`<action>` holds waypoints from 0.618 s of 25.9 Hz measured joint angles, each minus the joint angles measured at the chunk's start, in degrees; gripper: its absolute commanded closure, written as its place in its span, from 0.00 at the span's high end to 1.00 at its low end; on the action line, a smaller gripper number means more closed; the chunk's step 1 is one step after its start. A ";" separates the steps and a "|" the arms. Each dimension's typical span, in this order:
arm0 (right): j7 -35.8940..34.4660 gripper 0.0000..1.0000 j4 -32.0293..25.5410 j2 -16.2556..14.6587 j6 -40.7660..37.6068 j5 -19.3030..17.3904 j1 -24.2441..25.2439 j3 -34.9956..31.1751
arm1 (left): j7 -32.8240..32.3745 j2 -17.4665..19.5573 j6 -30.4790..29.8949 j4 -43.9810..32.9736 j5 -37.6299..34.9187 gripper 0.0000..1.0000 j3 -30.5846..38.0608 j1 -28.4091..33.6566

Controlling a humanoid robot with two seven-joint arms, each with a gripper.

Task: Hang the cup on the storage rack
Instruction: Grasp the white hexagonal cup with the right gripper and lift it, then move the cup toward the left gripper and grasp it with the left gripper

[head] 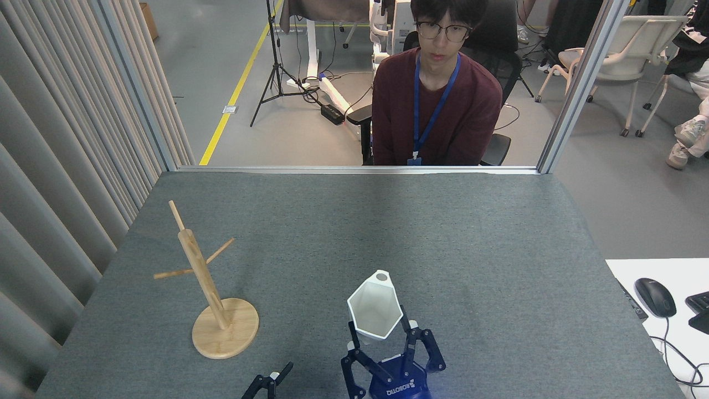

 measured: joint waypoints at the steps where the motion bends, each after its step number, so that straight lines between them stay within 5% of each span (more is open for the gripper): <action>1: -0.13 0.50 0.18 0.11 0.51 0.41 0.23 0.78 | -0.04 -0.04 0.00 0.24 -0.01 1.00 -0.03 -0.20; 16: -1.53 0.50 3.14 0.81 3.70 3.83 1.62 8.01 | -0.09 -1.37 0.08 -0.23 0.48 1.00 -0.09 -1.97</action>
